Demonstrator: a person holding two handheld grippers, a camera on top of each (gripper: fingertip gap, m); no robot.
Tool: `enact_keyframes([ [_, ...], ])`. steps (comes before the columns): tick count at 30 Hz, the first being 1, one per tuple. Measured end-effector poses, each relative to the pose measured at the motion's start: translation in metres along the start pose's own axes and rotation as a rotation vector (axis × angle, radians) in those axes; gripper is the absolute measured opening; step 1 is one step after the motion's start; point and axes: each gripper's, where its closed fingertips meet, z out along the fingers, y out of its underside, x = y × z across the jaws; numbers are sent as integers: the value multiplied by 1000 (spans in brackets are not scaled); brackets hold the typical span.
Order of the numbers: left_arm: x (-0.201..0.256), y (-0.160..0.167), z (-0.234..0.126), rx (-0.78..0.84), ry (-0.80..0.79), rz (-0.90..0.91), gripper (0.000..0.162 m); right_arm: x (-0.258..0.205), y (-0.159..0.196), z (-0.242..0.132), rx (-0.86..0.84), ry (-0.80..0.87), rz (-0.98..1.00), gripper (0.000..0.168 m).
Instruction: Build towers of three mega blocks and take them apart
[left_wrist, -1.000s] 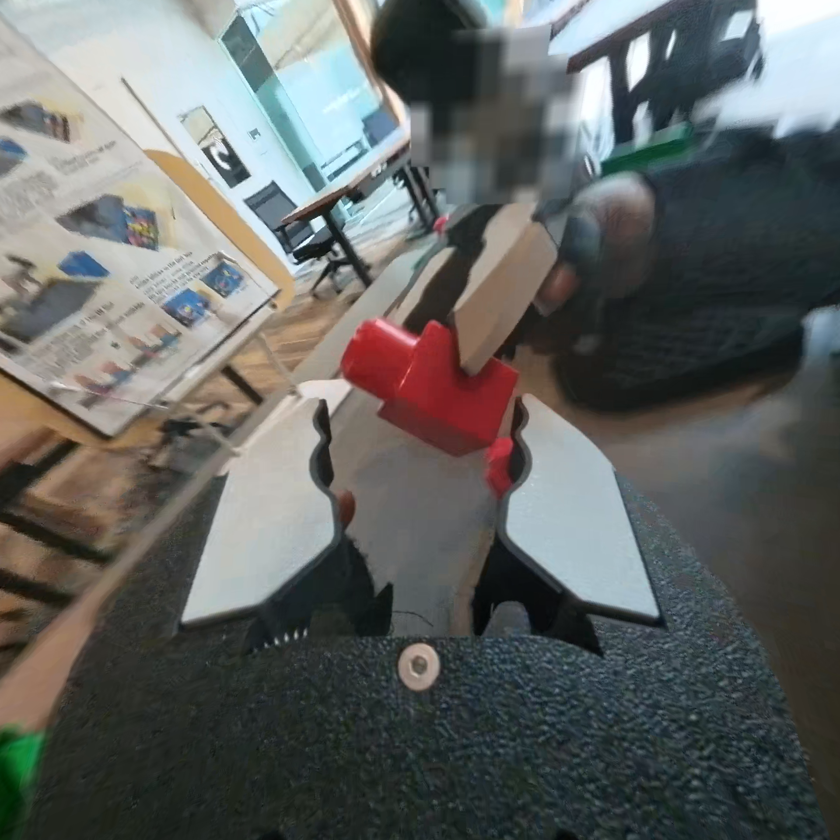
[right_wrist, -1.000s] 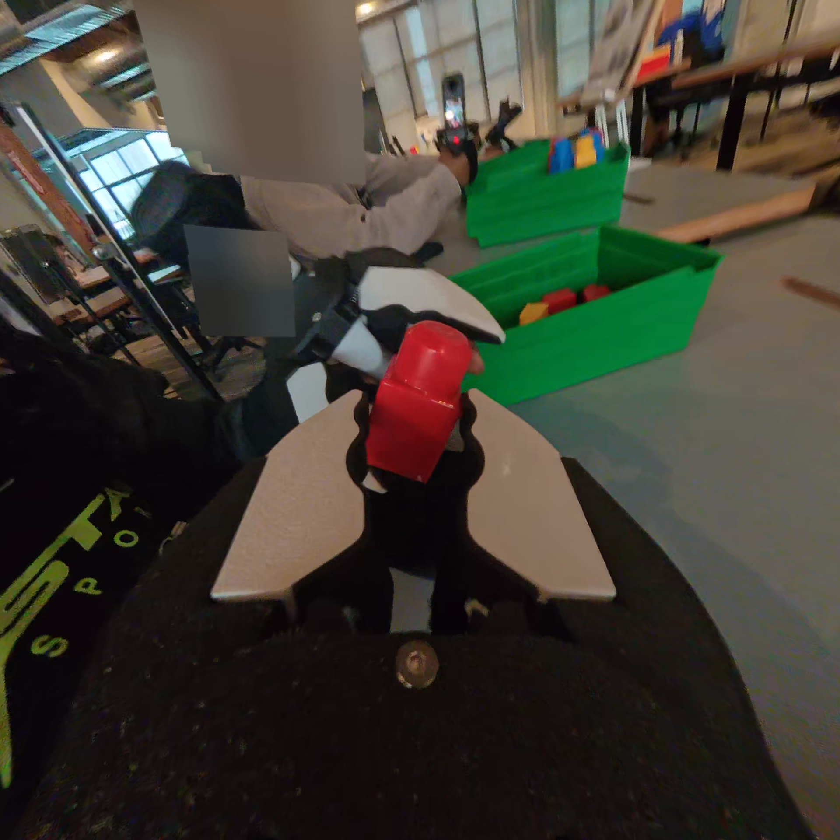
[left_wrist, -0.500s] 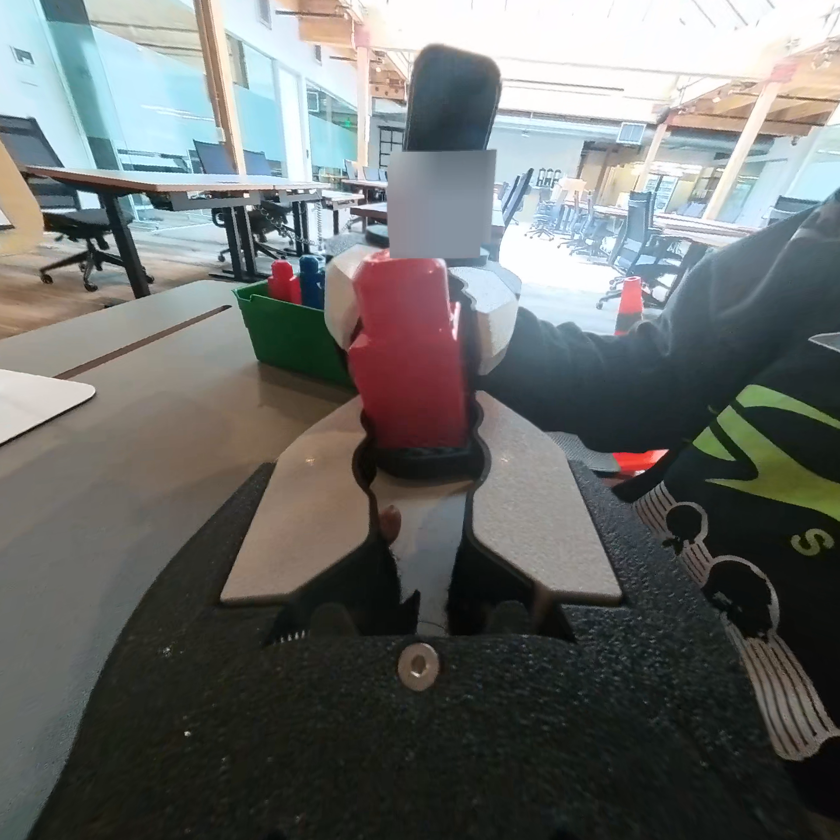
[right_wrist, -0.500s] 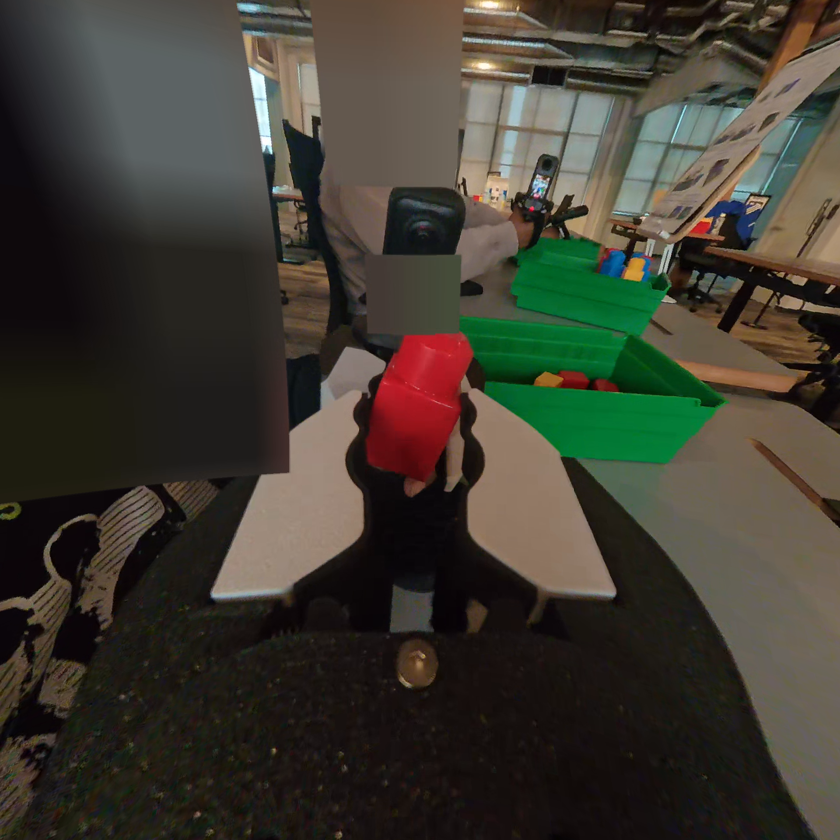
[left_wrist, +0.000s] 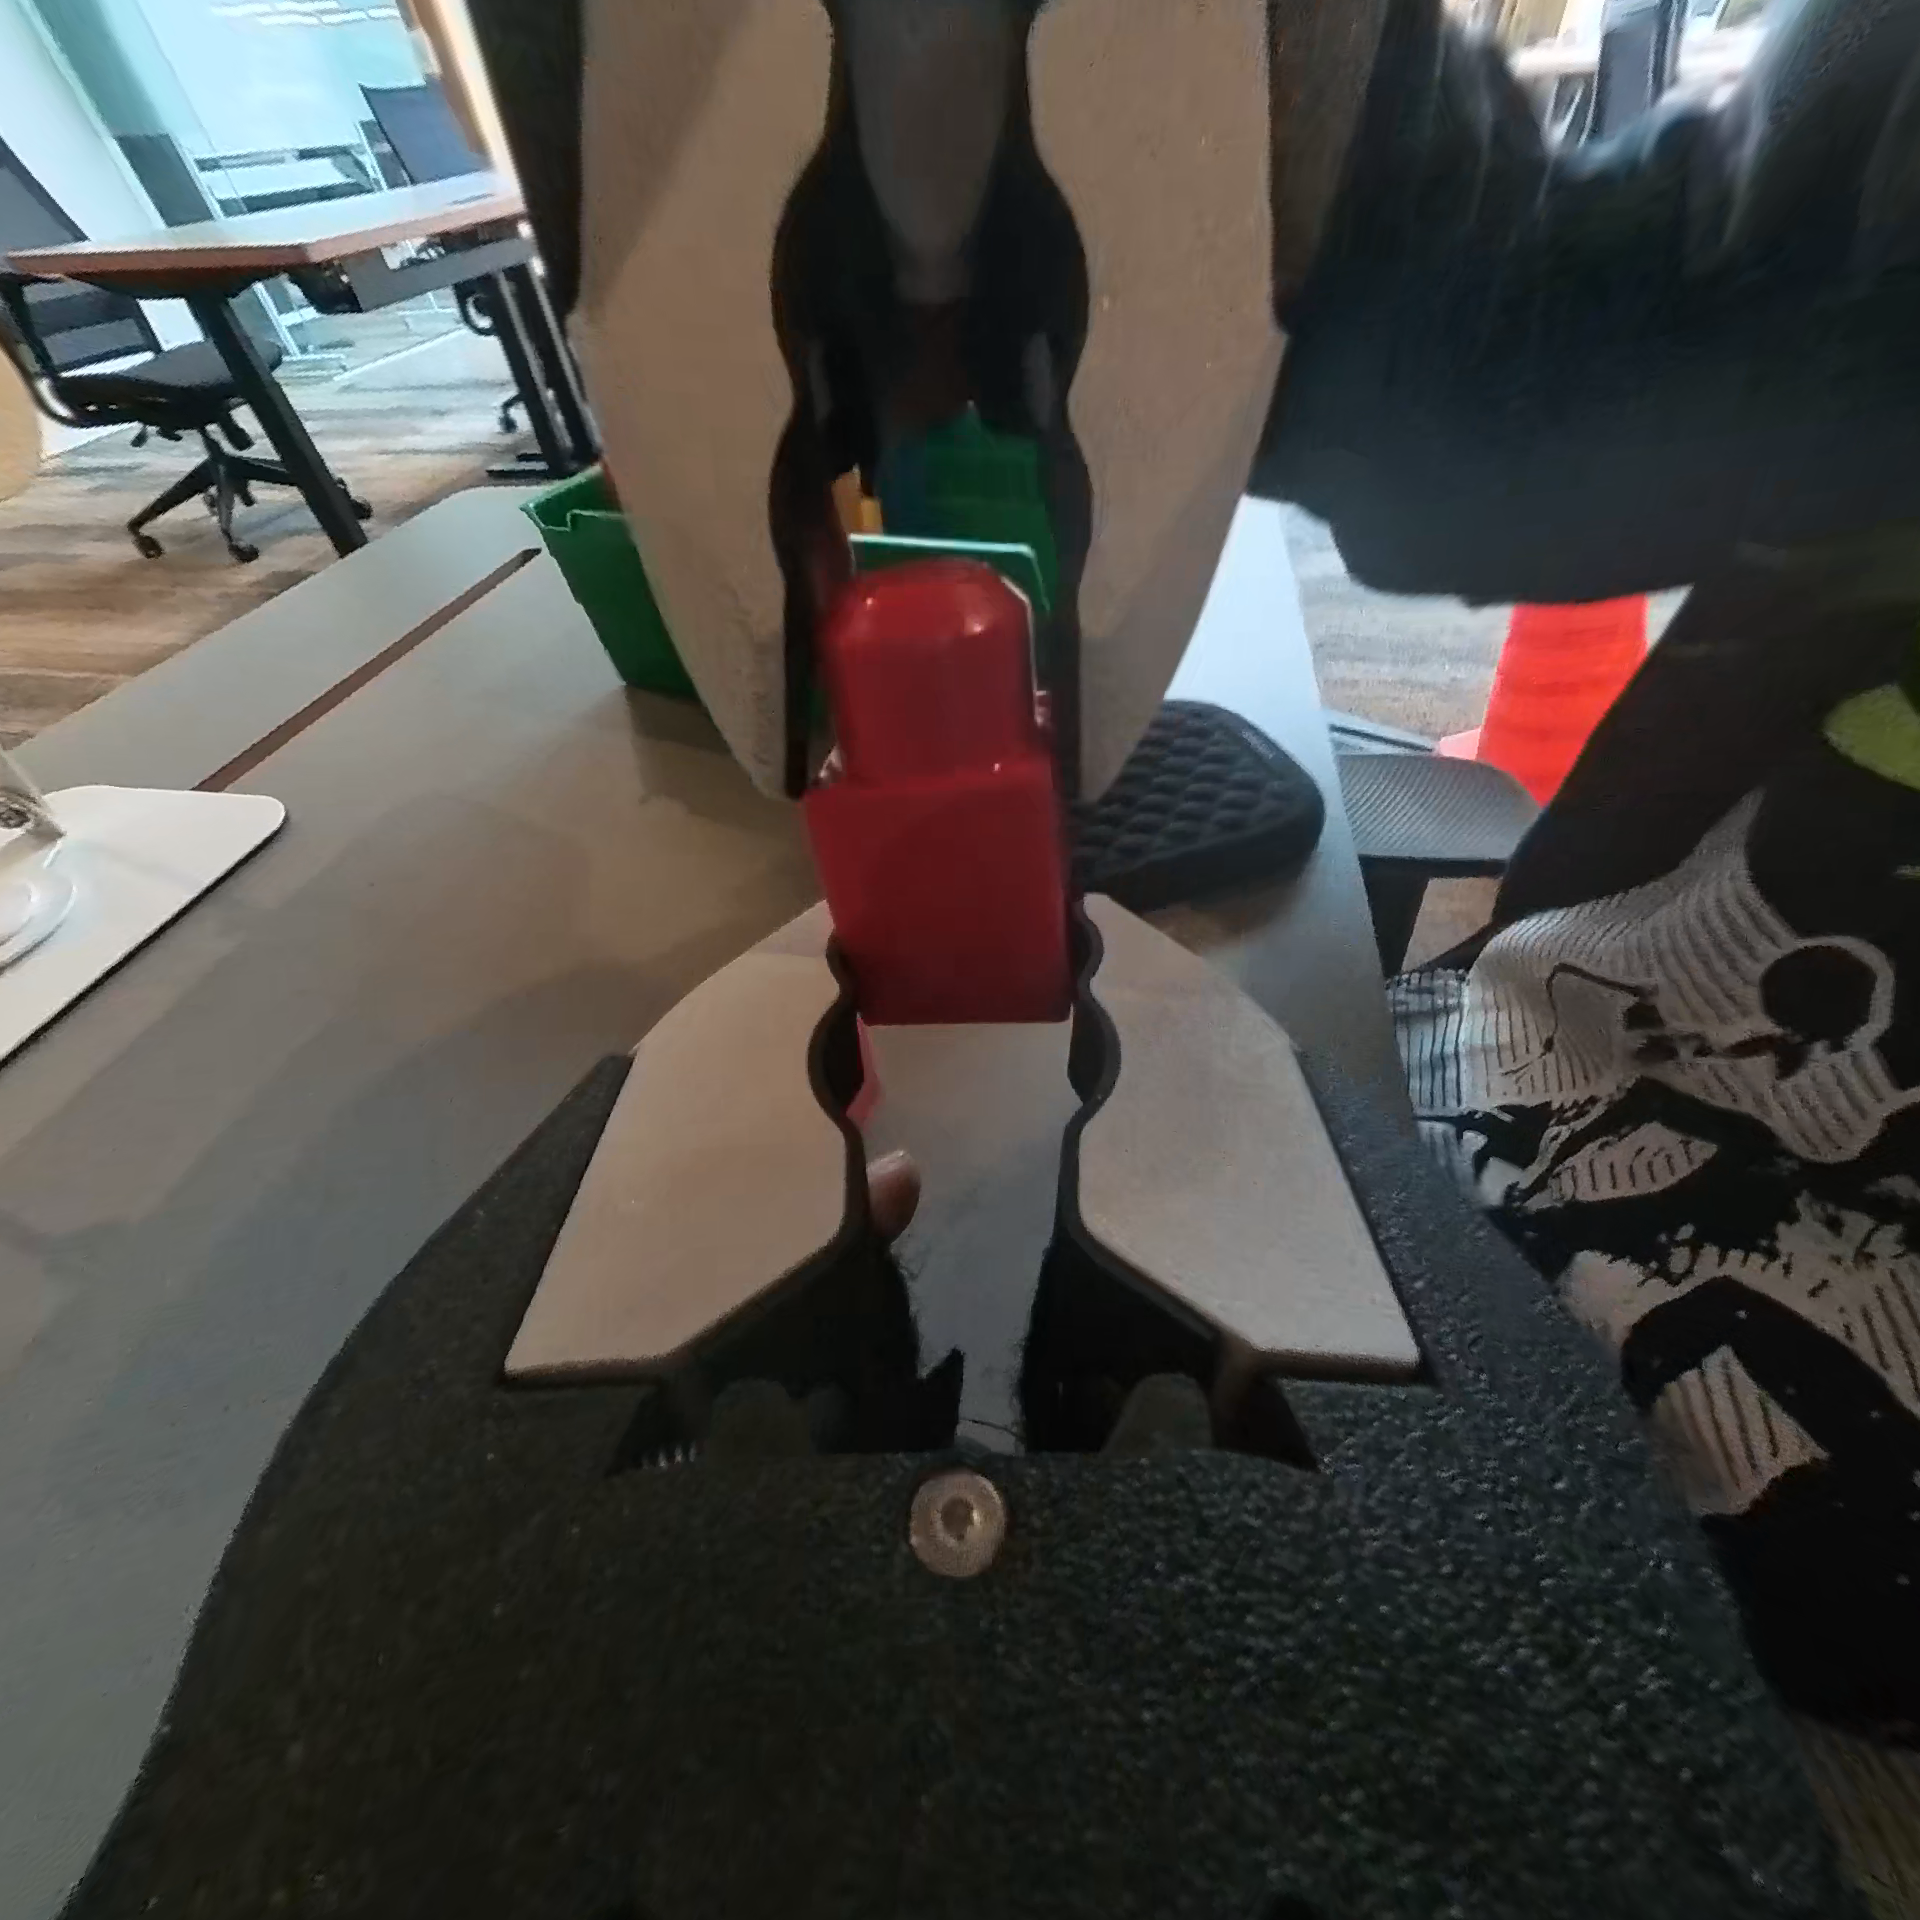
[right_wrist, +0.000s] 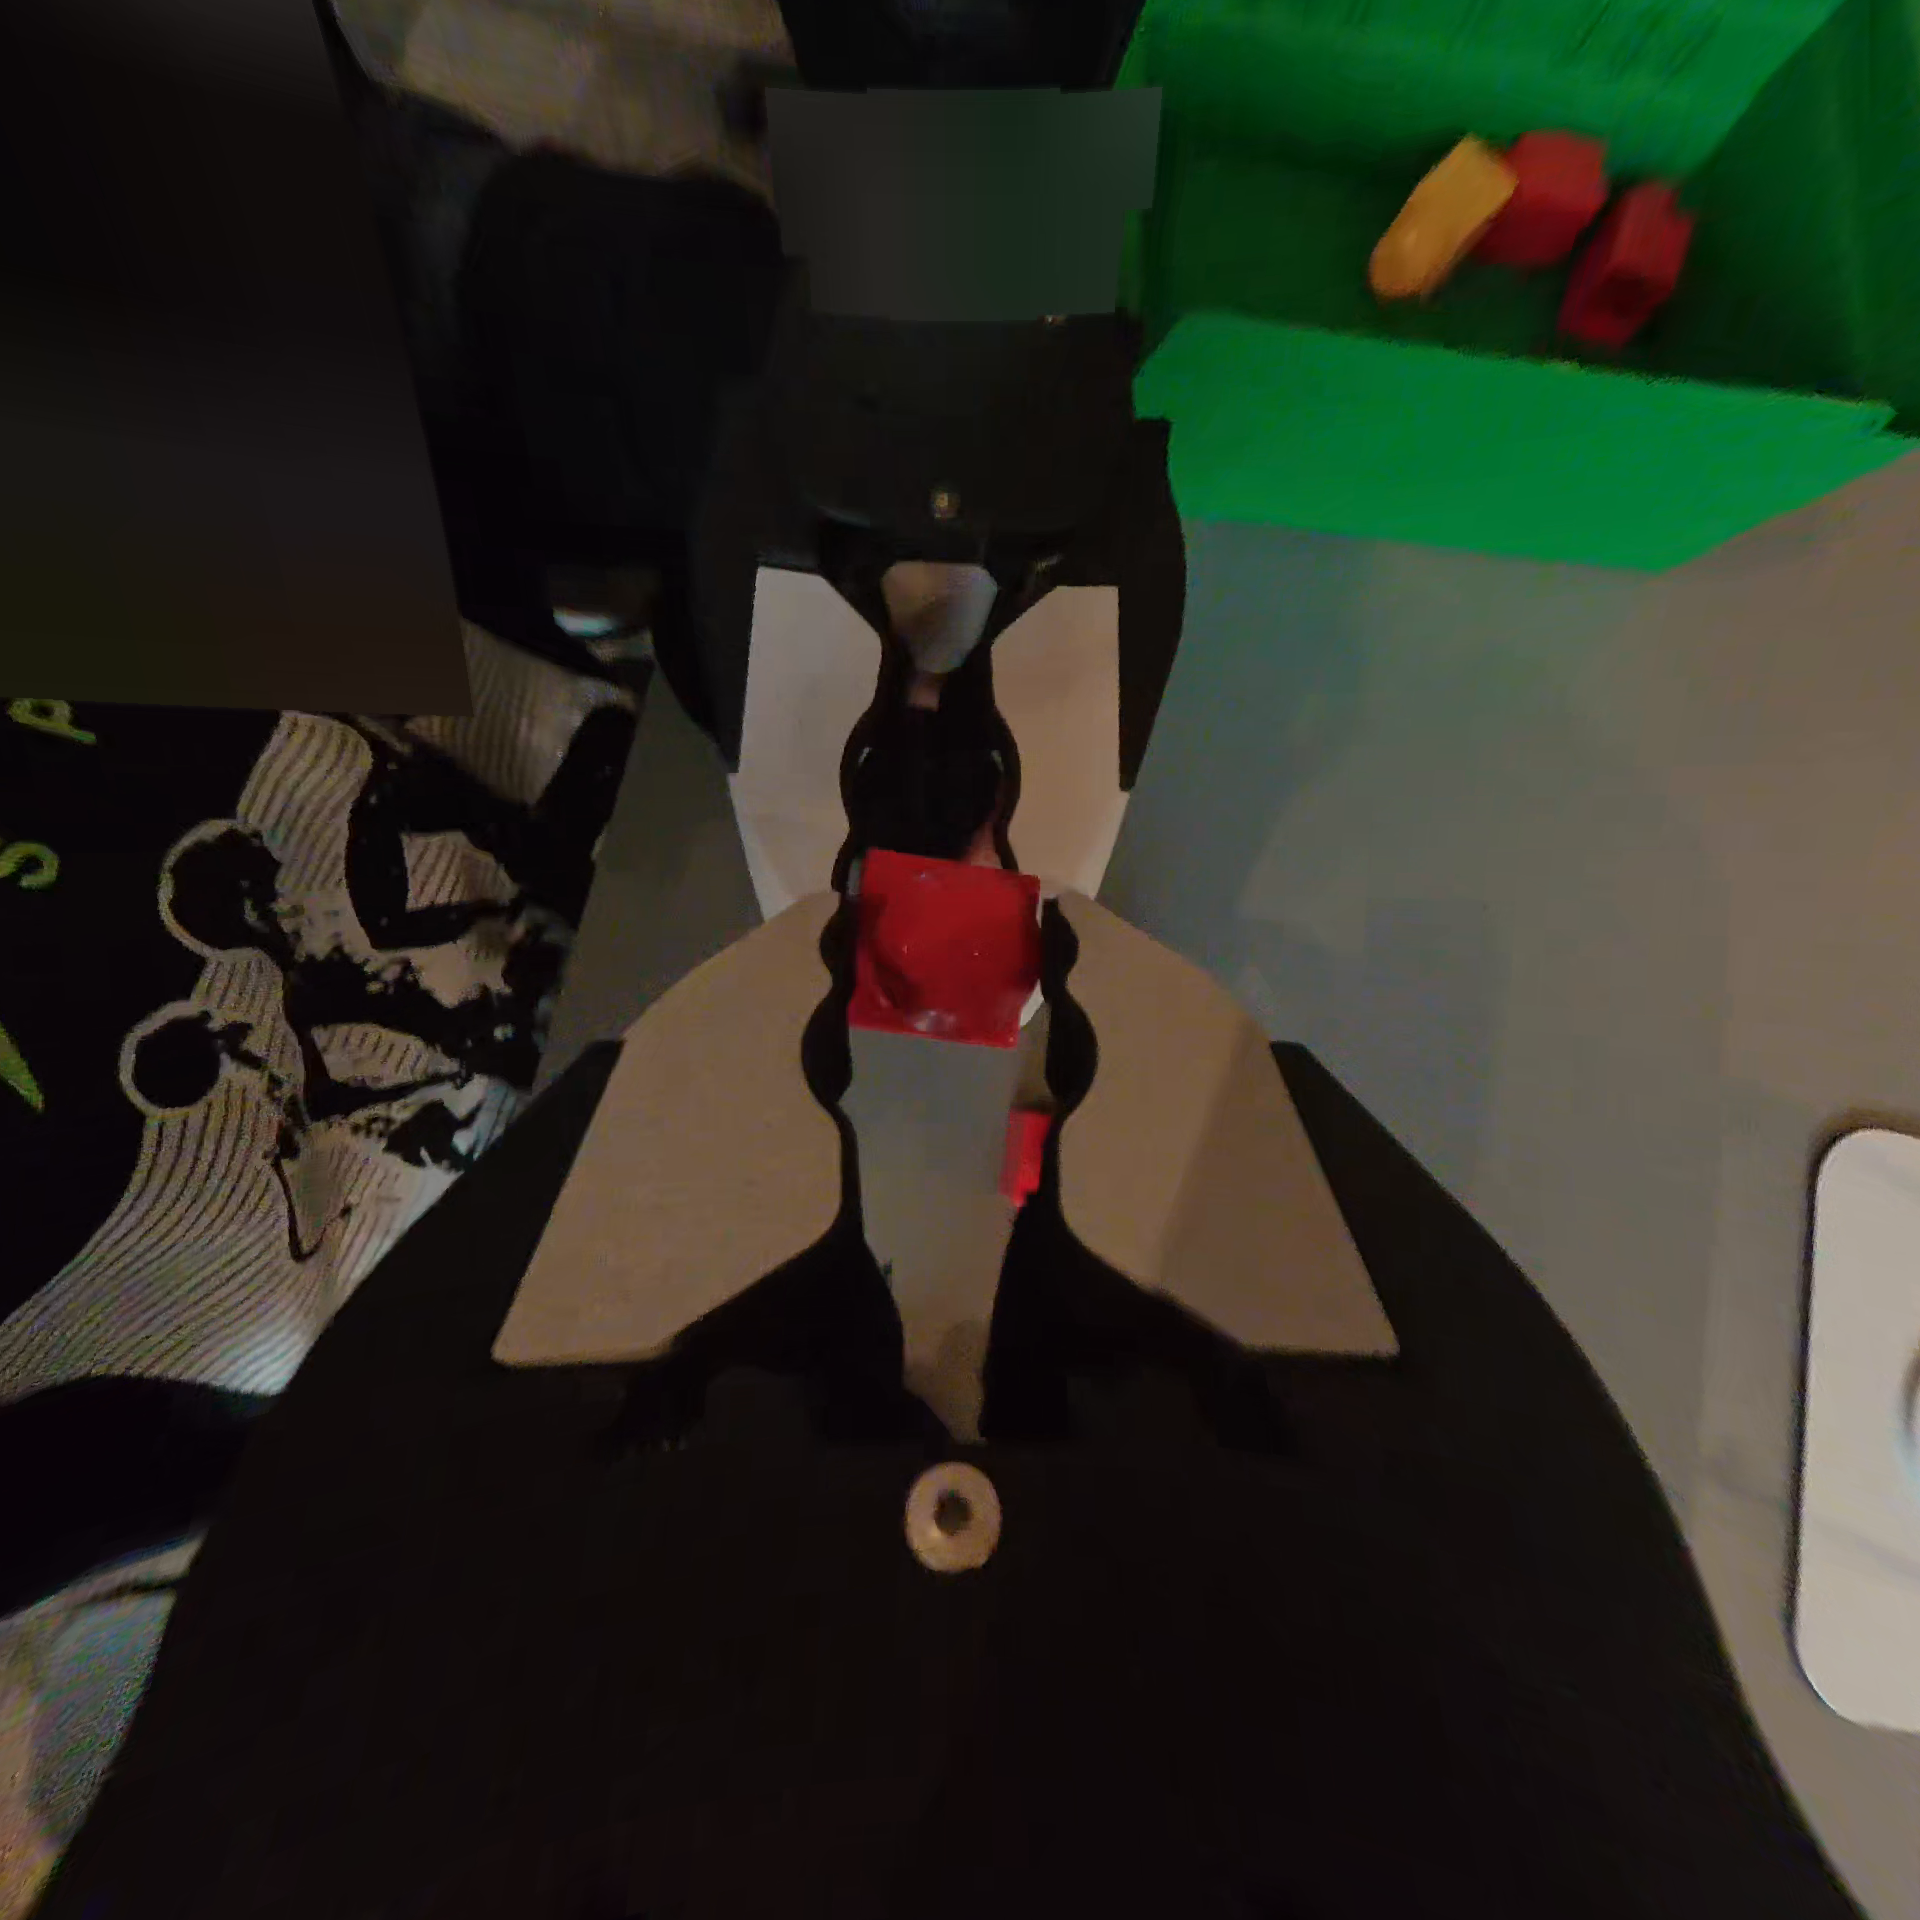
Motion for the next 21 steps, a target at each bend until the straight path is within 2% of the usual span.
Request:
enact_keyframes([
  [4, -9, 5, 3, -9, -19, -9, 37, 8, 5, 1, -76, 26, -3, 32],
  [8, -21, 27, 6, -60, 7, -54, 76, 21, 20, -6, -138, 78, 7, 32],
  [10, -26, 39, 10, -75, 20, -52, 83, 28, 35, -4, -199, 100, 9, 32],
  [15, -31, 54, 23, -82, 72, -42, 87, 40, 67, 7, -299, 118, 5, 32],
  [21, -38, 59, 27, -100, 61, -66, 89, 40, 78, 17, -282, 75, -50, 32],
])
